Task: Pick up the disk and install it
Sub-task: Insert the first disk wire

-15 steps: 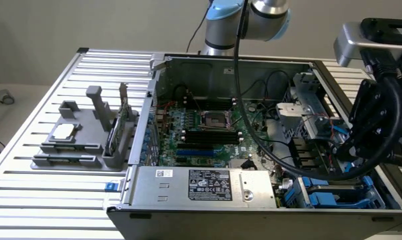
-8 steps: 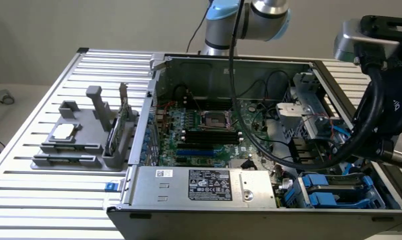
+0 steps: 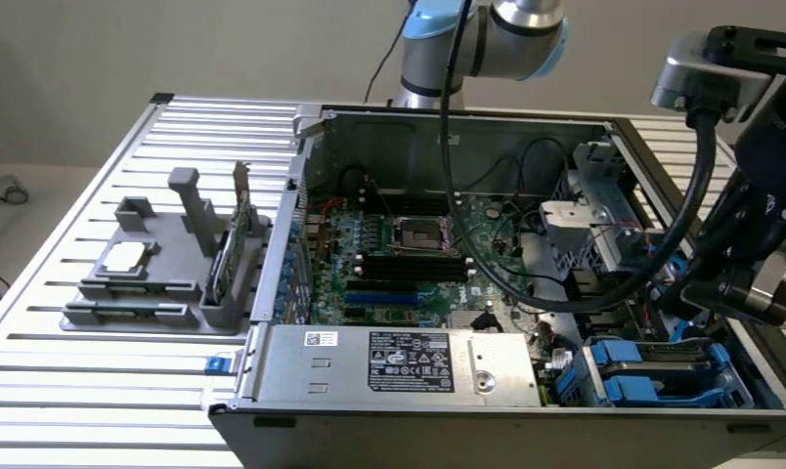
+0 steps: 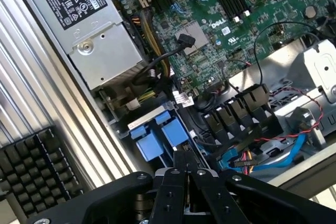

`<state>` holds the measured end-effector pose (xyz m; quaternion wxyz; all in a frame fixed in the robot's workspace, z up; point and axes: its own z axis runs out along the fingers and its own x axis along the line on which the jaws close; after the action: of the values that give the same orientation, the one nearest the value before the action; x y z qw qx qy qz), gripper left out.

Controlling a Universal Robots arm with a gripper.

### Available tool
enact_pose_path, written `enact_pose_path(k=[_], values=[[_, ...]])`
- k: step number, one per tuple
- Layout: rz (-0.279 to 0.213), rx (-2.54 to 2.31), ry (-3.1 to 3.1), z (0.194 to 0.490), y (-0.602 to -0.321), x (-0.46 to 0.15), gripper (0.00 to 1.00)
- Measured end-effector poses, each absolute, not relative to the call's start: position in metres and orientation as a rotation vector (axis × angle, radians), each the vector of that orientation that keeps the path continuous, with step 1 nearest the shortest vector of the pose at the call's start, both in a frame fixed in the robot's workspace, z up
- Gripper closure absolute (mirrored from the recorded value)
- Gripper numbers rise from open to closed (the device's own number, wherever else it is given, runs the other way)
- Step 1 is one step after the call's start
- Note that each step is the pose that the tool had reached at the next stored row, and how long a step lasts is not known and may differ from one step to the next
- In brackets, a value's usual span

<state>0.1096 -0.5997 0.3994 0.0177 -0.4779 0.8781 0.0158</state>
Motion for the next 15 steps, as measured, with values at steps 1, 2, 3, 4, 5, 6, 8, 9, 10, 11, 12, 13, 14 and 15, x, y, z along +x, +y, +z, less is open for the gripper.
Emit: enact_pose_path(k=[1,2,3,4,5,6,8,9,10,11,12,13,14,15], values=[[0.049,-1.460,2.741,0.3993,-0.5998,0.1096,0.89],[0.048,-1.435,2.754,0.3992,-0.5997,0.1096,0.89],[0.048,-1.410,2.766,0.3991,-0.5998,0.1096,0.89],[0.047,-1.385,2.779,0.3990,-0.5998,0.1096,0.89],[0.046,-1.360,2.791,0.3990,-0.5998,0.1096,0.89],[0.046,-1.334,2.803,0.3988,-0.5997,0.1096,0.89],[0.045,-1.283,2.826,0.3987,-0.5998,0.1096,0.89],[0.044,-1.258,2.837,0.3986,-0.5998,0.1096,0.89],[0.044,-1.230,2.849,0.3985,-0.5997,0.1096,0.89],[0.043,-1.205,2.859,0.3984,-0.5997,0.1096,0.89],[0.043,-1.179,2.870,0.3983,-0.5998,0.1096,0.89],[0.042,-1.153,2.880,0.3982,-0.5998,0.1096,0.89],[0.042,-1.127,2.890,0.3981,-0.5998,0.1096,0.89],[0.041,-1.101,2.900,0.3980,-0.5998,0.1096,0.89]])
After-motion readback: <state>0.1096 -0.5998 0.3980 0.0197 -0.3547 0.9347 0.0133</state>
